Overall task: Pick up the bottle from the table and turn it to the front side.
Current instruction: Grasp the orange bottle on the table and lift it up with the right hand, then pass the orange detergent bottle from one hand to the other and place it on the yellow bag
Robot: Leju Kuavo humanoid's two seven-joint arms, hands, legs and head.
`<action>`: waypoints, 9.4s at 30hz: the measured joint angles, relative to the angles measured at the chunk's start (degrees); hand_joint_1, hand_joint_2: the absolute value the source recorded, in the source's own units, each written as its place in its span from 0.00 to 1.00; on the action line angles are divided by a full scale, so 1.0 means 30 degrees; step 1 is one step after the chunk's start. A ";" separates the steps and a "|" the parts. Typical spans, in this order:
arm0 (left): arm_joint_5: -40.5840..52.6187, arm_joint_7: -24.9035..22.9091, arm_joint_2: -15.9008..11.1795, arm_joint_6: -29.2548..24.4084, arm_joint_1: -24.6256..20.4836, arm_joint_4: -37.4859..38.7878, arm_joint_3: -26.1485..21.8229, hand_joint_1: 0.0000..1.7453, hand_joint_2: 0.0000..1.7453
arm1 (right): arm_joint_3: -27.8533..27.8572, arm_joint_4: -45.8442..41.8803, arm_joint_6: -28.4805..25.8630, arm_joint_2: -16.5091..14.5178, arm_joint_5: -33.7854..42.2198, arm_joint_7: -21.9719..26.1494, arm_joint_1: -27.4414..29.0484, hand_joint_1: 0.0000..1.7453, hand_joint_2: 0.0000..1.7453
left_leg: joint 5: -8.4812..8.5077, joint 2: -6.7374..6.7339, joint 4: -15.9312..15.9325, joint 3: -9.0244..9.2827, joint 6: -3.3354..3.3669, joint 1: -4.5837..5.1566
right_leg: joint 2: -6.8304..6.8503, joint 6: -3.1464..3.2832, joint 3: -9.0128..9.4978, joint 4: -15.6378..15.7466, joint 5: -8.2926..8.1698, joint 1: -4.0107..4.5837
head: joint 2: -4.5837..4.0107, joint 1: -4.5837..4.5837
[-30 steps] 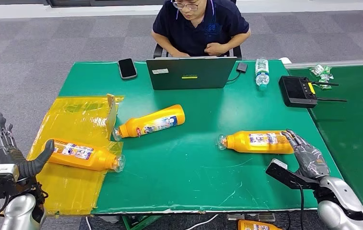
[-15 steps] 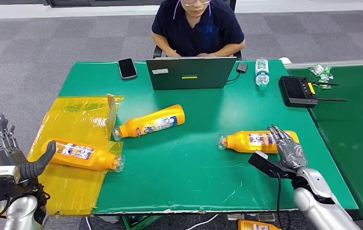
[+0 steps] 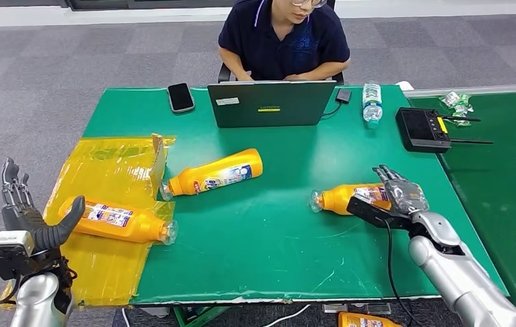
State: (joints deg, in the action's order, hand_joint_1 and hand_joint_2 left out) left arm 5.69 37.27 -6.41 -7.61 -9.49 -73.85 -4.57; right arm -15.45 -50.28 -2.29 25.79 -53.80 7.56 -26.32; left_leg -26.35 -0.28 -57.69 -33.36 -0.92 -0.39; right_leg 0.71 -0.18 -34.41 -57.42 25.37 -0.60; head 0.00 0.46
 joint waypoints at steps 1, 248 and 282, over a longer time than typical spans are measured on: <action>0.0002 0.0000 0.0047 0.0004 -0.0102 0.0069 0.0002 0.00 1.00 | -0.0129 0.0558 0.0135 -0.0038 0.0002 0.0096 -0.0516 0.00 1.00 | 0.0005 0.0002 -0.0001 0.0000 0.0001 0.0000 | 0.0001 -0.0001 0.0001 0.0000 -0.0003 0.0000 | 0.0000 0.0002; -0.4282 -0.0022 0.6792 0.9610 -0.8084 1.2329 0.5692 0.00 1.00 | -0.2136 0.7075 0.1152 -1.4833 1.2041 0.3852 -0.4978 1.00 1.00 | 0.0082 -0.0019 -0.0003 -0.0031 -0.0084 -0.0013 | -0.0063 0.0064 -0.0071 -0.0024 -0.0065 0.0060 | 0.0000 -0.0002; -0.2599 -0.3211 0.5761 1.1504 -1.1665 1.4859 0.5670 0.00 1.00 | -0.3105 0.7765 0.0192 -1.4759 0.8719 0.1959 -0.5758 1.00 1.00 | 0.0102 -0.0023 -0.0003 -0.0029 -0.0106 -0.0017 | -0.0071 0.0081 -0.0078 -0.0032 -0.0078 0.0064 | 0.0000 -0.0002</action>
State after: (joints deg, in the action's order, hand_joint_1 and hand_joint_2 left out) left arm -2.11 27.63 10.87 26.91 -44.49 -29.27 12.44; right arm -24.76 -26.99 -1.72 -18.49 -27.64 13.44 -43.60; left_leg -26.04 -0.35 -57.70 -33.44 -1.24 -0.45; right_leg 0.50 0.06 -34.65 -57.51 25.14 -0.41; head 0.00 0.46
